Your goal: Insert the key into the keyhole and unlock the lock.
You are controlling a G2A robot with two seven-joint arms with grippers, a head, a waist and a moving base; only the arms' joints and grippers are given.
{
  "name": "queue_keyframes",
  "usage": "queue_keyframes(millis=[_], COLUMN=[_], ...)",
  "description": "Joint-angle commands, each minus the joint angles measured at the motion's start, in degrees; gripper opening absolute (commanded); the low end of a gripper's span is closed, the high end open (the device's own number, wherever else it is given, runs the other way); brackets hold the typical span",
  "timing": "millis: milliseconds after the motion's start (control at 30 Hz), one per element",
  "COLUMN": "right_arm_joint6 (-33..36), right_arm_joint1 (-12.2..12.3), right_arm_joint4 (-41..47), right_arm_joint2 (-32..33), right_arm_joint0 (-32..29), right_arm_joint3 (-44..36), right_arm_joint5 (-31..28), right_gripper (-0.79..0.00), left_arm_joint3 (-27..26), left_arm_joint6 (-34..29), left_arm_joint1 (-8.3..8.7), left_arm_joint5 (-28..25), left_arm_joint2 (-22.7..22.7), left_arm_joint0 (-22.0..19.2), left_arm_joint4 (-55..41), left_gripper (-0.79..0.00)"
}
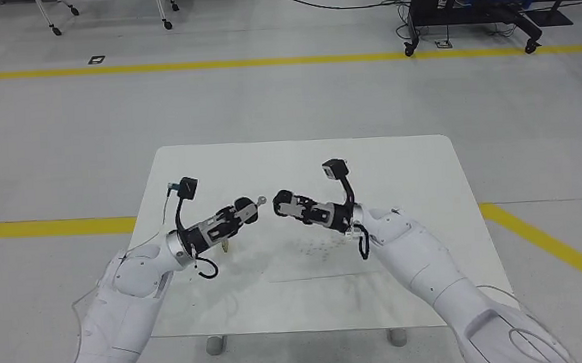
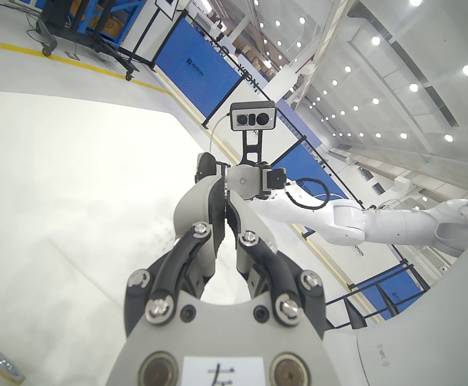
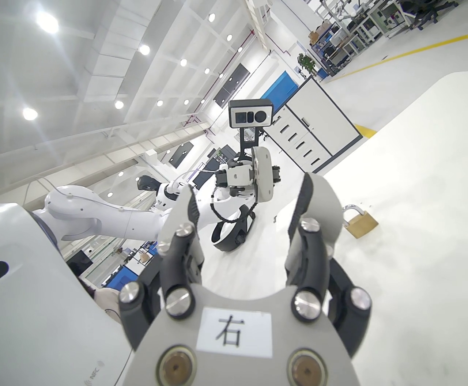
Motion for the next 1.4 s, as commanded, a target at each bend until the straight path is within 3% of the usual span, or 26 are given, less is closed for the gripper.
queue_keyframes(millis=[0, 167, 333, 433, 467, 500, 600, 733, 933, 1267, 1300, 1333, 1367], right_arm_joint6=[0.0, 0.4, 5.7, 9.3, 10.2, 11.2, 12.9, 13.5, 13.8, 13.3, 13.0, 12.9, 12.9], right_arm_joint1=[0.0, 0.2, 2.5, 3.7, 4.1, 4.5, 5.4, 6.2, 6.7, 7.3, 7.4, 7.4, 7.4], right_arm_joint4=[0.0, -1.2, -9.4, -10.6, -10.9, -11.2, -10.7, -11.0, -10.2, -8.8, -8.6, -8.5, -8.4], right_arm_joint2=[0.0, -0.1, 2.1, 2.9, 3.0, 2.9, 2.5, 2.0, 0.1, -2.0, -2.2, -2.4, -2.6], right_arm_joint0=[0.0, -0.3, -0.3, -1.4, -1.8, -2.2, -3.2, -3.4, -3.0, -1.7, -1.6, -1.6, -1.5], right_arm_joint3=[0.0, -0.8, -3.0, -6.4, -7.5, -8.6, -11.3, -12.0, -12.8, -11.8, -11.6, -11.4, -11.3], right_arm_joint5=[0.0, 1.2, 5.8, 9.0, 9.8, 10.8, 12.6, 13.2, 13.4, 12.9, 12.7, 12.6, 12.5], right_gripper=[0.000, 0.000, 0.000, 0.000, -0.052, -0.169, -0.394, -0.422, -0.545, -0.600, -0.634, -0.767, -0.785], left_arm_joint3=[0.0, -1.4, -1.9, -1.9, -1.8, -1.7, -0.9, -0.2, 0.2, -0.2, -0.1, 0.0, 0.1], left_arm_joint6=[0.0, 0.6, -9.2, -15.9, -18.6, -20.3, -21.4, -20.9, -19.6, -20.0, -19.9, -19.9, -19.8], left_arm_joint1=[0.00, 0.40, 1.57, 1.93, 2.01, 2.09, 2.26, 2.48, 2.81, 3.05, 3.10, 3.14, 3.18], left_arm_joint5=[0.0, 0.8, 0.5, -0.4, -0.4, 0.1, 1.2, 0.7, 0.0, -0.2, -0.3, -0.3, -0.4], left_arm_joint2=[0.0, -1.1, -1.8, -0.3, 0.6, 1.4, 3.1, 4.3, 5.4, 8.2, 8.3, 8.4, 8.5], left_arm_joint0=[0.0, 0.6, 0.6, -0.1, -0.5, -1.2, -2.7, -3.9, -4.3, -5.1, -5.2, -5.3, -5.4], left_arm_joint4=[0.0, 4.0, 4.4, -0.1, -1.4, -1.9, -2.0, -1.2, -0.4, 0.0, 0.1, 0.0, -0.1], left_gripper=[-0.785, -0.785, -0.785, -0.785, -0.785, -0.785, -0.785, -0.785, -0.785, -0.785, -0.785, -0.785, -0.785])
